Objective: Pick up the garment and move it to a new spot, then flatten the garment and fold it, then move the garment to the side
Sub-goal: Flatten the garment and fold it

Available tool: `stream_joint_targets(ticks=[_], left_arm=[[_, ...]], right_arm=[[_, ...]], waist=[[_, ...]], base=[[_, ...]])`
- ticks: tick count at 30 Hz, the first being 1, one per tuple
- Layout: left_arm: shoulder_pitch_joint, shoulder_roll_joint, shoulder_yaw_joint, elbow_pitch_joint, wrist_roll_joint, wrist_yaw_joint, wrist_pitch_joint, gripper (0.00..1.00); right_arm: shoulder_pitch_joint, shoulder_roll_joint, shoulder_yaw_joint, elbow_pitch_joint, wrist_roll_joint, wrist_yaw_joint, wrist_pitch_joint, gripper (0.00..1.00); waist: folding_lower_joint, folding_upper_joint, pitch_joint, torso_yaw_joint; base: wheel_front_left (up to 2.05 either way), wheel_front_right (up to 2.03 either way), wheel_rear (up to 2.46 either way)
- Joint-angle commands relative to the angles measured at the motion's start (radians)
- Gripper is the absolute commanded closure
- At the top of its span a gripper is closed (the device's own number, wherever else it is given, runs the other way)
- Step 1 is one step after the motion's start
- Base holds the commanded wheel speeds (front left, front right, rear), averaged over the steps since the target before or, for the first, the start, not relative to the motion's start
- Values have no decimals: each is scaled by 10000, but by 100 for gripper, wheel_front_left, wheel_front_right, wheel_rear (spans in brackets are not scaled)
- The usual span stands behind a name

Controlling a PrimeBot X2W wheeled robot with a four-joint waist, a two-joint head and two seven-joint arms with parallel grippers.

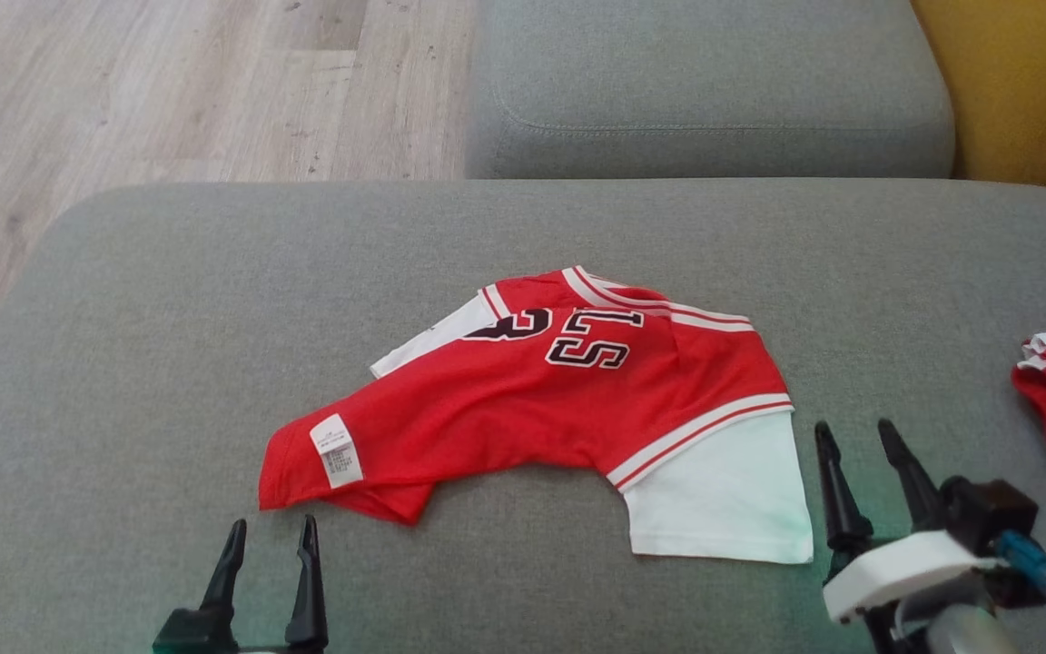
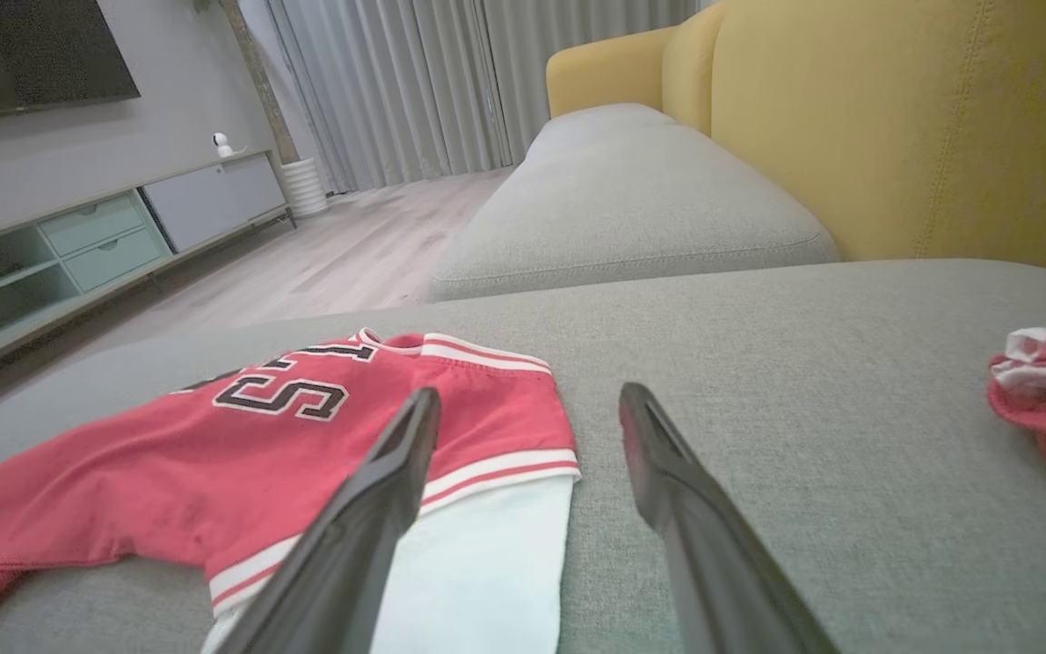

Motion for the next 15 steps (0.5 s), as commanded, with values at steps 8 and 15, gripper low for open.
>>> stream_joint_targets(ticks=[8, 15], left_arm=[[-154, -1, 159, -255, -9, -1, -67, 0], [-202, -1, 16, -222, -75, 26, -67, 0]], right_arm=[[-436, 38, 377, 1933, -379, -7, -25, 0], [-782, 290, 856, 3187, -470, -7, 161, 0]], waist=[[0, 0, 114, 61], [0, 0, 252, 175]], base=[[0, 0, 0], [0, 0, 0]])
